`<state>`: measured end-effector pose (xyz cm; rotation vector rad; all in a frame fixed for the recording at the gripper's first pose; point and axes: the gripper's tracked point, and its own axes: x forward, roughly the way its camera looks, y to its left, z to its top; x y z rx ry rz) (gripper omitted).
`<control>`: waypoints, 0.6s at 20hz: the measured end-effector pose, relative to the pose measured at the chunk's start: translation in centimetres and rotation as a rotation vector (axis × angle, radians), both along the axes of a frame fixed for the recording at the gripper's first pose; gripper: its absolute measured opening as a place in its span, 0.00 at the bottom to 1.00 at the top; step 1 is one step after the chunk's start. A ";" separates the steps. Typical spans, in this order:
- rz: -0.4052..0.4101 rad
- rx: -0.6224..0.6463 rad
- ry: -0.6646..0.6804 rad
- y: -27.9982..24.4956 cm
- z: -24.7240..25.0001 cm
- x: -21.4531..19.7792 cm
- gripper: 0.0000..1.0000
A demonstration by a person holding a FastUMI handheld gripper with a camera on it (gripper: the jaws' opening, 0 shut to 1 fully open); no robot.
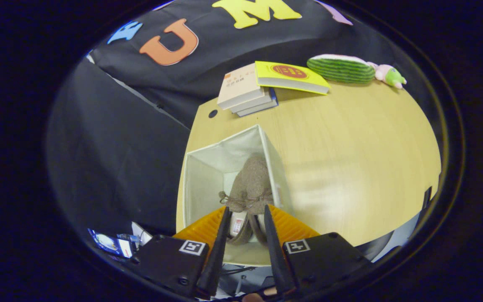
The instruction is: Open the storage box then place both shoes into the box .Put the left shoe in first, then the right shoe, with the right side of both shoes facing outward in a uniform manner.
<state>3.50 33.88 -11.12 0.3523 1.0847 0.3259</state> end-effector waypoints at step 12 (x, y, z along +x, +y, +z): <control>-0.111 -0.075 -0.701 -9.5 11.9 3.4 0.99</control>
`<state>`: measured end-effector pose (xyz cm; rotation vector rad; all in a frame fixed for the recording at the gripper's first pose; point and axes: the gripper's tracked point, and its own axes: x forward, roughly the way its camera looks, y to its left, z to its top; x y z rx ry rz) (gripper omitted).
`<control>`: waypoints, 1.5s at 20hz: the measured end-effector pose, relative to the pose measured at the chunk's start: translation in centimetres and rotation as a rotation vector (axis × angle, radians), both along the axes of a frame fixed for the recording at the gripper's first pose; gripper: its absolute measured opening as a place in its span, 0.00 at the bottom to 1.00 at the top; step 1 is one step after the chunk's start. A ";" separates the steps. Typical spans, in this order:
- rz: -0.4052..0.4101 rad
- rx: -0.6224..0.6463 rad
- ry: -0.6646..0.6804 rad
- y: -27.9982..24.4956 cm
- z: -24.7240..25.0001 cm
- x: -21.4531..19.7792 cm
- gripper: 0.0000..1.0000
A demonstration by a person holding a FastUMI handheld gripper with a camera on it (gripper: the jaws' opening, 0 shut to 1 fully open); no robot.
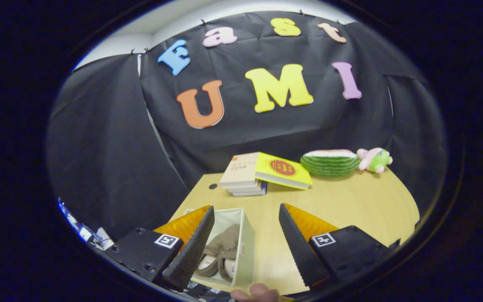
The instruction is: Open the storage box then place both shoes into the box .Put the left shoe in first, then the right shoe, with the right side of both shoes facing outward in a uniform manner.
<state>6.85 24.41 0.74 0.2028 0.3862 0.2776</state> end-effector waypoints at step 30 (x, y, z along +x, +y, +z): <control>-0.233 -0.133 -0.426 -13.8 -0.3 -8.5 1.00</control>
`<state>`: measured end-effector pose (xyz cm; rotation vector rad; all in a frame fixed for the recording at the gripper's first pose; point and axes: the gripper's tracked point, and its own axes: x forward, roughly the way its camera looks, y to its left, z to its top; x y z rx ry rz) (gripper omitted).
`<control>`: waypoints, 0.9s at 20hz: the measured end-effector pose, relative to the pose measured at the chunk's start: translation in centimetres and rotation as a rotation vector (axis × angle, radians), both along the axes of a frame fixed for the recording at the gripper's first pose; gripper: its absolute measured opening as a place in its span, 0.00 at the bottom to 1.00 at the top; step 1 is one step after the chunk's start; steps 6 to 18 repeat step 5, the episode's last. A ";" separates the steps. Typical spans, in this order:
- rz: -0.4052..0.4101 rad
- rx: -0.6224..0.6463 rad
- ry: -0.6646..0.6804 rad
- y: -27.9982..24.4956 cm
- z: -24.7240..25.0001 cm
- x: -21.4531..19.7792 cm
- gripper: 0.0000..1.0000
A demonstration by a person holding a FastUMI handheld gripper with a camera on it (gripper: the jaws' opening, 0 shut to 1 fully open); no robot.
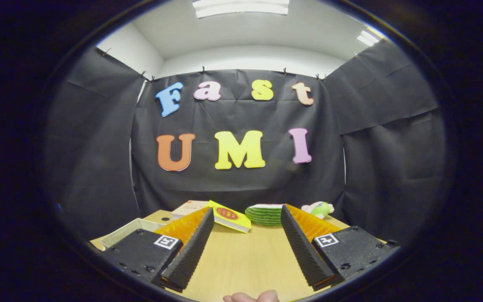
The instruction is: Open the storage box then place both shoes into the box .Put the left shoe in first, then the right shoe, with the right side of both shoes facing outward in a uniform manner.
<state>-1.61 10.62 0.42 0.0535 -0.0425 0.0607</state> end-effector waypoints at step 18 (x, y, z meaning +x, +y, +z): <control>-0.013 0.017 0.002 -0.4 0.2 0.0 1.00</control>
